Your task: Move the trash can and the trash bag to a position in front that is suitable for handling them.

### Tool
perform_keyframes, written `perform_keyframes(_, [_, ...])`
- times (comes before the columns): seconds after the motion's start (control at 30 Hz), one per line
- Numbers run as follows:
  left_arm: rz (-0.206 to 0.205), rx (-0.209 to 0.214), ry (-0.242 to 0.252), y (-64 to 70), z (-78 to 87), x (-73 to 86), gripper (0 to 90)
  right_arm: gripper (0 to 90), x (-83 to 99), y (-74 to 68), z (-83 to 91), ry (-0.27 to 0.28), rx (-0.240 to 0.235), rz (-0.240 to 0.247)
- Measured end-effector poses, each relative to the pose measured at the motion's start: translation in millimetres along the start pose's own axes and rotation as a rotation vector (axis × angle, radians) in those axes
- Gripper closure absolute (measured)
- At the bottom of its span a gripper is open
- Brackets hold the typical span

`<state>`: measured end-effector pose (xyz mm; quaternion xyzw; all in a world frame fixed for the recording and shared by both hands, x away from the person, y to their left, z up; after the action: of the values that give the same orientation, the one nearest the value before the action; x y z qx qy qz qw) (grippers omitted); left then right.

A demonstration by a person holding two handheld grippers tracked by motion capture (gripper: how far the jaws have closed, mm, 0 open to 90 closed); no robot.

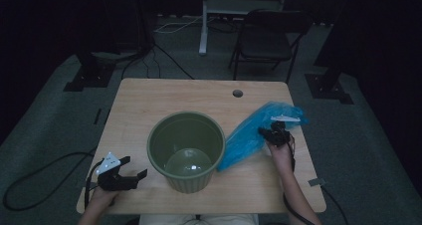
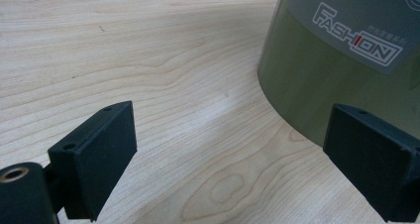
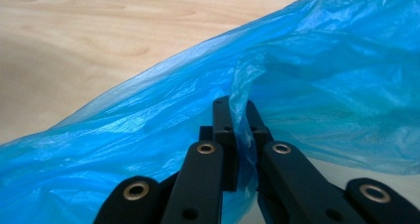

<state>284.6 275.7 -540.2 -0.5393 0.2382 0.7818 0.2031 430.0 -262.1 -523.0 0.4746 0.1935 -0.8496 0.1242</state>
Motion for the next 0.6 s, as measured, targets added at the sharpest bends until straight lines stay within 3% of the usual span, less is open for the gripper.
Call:
perform_keyframes(0.17, [-0.005,0.002,-0.003,1.3,-0.7,-0.3,6.9,89.5,15.1,7.0,28.4,-0.070,-0.115,-0.002])
perform_keyframes(0.3, [-0.009,0.002,-0.001,2.3,-0.3,-1.2,6.9,83.8,30.0,6.0,44.5,-0.114,-0.134,0.030])
perform_keyframes(0.33, [-0.008,0.003,-0.001,2.5,-0.2,-1.3,6.9,65.4,40.2,6.9,57.4,-0.147,-0.122,0.030])
perform_keyframes(0.37, [-0.008,0.002,-0.001,2.5,-0.3,-1.2,6.9,54.9,44.3,7.6,63.3,-0.154,-0.095,0.043])
perform_keyframes(0.47, [-0.005,0.004,0.001,1.7,-1.4,-0.9,6.9,42.4,49.2,16.6,82.5,-0.139,-0.025,0.011])
perform_keyframes(0.53, [-0.006,0.006,-0.001,2.4,-2.5,-0.8,6.9,39.1,46.2,26.5,93.7,-0.096,0.056,-0.019])
perform_keyframes(0.6, [-0.006,0.011,-0.002,3.9,-3.9,-0.7,6.9,36.5,41.2,37.6,100.3,-0.047,0.124,-0.080])
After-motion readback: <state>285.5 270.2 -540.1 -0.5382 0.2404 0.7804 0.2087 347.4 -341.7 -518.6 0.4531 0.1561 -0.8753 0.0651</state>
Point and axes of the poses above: each handheld gripper's, and its own axes: z roughly backward along the jaws, x roughly out of its underside, y roughly to its right, the point moved 2 cm from there along -z, roughly forward along the jaws, and after that the axes turned 12 degrees about y, right-handed, at the moved point
